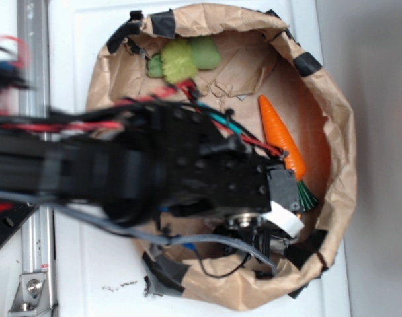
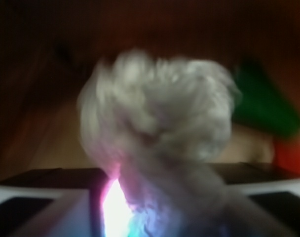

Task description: Grab the white paper.

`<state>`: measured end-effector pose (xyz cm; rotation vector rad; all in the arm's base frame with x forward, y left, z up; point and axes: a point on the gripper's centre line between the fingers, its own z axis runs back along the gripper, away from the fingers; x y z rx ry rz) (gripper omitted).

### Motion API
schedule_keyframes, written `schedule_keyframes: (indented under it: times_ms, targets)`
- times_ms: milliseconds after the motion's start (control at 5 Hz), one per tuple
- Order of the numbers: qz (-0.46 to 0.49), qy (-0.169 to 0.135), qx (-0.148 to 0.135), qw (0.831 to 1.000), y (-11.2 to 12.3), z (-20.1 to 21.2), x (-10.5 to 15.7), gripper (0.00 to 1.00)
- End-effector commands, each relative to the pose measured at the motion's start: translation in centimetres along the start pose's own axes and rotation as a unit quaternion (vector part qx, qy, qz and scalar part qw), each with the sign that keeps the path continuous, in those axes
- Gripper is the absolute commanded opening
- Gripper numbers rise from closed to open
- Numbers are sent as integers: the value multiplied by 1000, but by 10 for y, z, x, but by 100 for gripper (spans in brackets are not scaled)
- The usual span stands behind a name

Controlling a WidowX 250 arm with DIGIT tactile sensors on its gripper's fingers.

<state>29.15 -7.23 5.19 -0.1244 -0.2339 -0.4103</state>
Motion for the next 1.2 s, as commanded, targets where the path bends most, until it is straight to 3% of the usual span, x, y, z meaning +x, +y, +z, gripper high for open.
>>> schedule_keyframes:
  times_ms: [0, 400, 800, 1000]
  targets:
    - [98, 49, 106, 988, 34, 90, 12, 0]
    - [178, 78, 158, 968, 49, 120, -18, 0]
    - [207, 88, 145, 964, 57, 124, -32, 0]
    - [219, 98, 167, 956, 64, 120, -36, 0]
